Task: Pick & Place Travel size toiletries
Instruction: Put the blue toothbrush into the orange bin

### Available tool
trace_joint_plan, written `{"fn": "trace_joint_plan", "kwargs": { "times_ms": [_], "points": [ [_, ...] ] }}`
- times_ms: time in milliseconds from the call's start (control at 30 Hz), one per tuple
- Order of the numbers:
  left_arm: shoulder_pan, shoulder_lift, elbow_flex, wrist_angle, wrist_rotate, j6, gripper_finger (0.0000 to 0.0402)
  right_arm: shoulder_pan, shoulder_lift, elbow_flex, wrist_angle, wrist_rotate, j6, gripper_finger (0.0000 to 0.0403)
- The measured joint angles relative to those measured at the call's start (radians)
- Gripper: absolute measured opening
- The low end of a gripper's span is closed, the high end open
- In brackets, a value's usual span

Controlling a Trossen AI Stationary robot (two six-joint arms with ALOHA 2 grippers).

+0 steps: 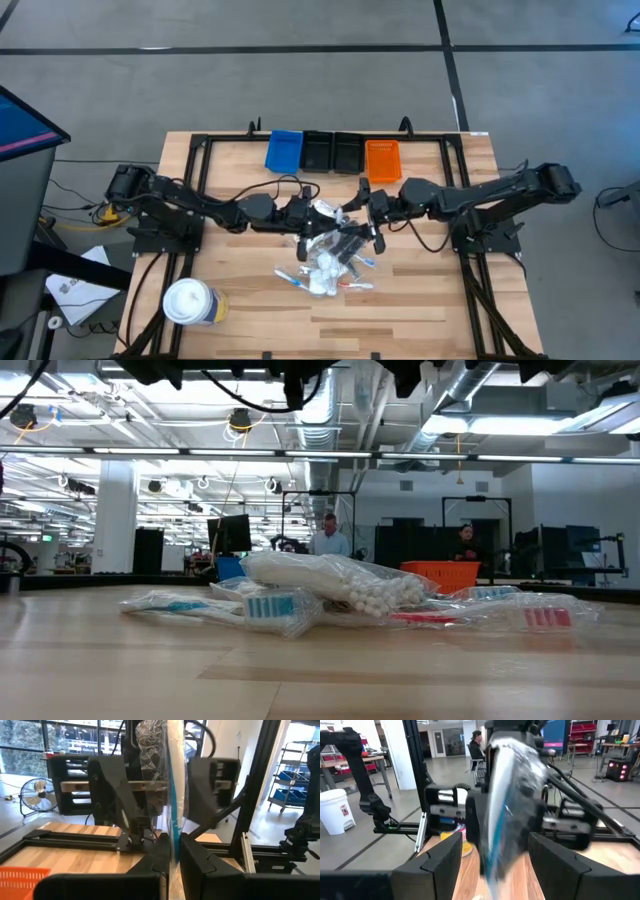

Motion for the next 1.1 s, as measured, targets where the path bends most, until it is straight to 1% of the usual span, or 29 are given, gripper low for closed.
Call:
{"fn": "trace_joint_plan", "kwargs": {
  "times_ms": [233, 367, 533, 800, 933, 1000, 1100],
  "points": [
    [0.0, -0.001, 0.009, -0.009, 0.0, 0.0, 0.0011, 0.006, -0.009, -0.002, -0.017, 0.0, -0.002, 0.0217],
    [0.005, -0.001, 0.009, -0.018, -0.001, -0.001, 0.0012, 0.006, -0.009, -0.002, -0.021, 0.0, -0.001, 0.0202],
    [0.012, -0.001, 0.009, -0.036, -0.002, -0.02, 0.0013, 0.006, -0.009, -0.002, 0.001, 0.0, 0.006, 0.0157],
    [0.01, -0.001, 0.009, -0.04, -0.01, -0.021, 0.0015, 0.001, -0.009, -0.002, 0.006, 0.0, 0.005, 0.0065],
    [0.01, -0.001, 0.008, -0.044, -0.017, -0.031, 0.0027, -0.011, -0.009, -0.002, -0.016, 0.0, -0.002, 0.0017],
    [0.01, -0.001, 0.008, -0.045, -0.017, -0.031, 0.0039, -0.018, -0.009, -0.002, -0.02, 0.0, -0.002, 0.0013],
    [0.005, -0.001, 0.008, -0.037, -0.018, -0.03, 0.006, -0.024, -0.008, -0.002, -0.036, 0.0, -0.002, 0.0028]
  ]
}}
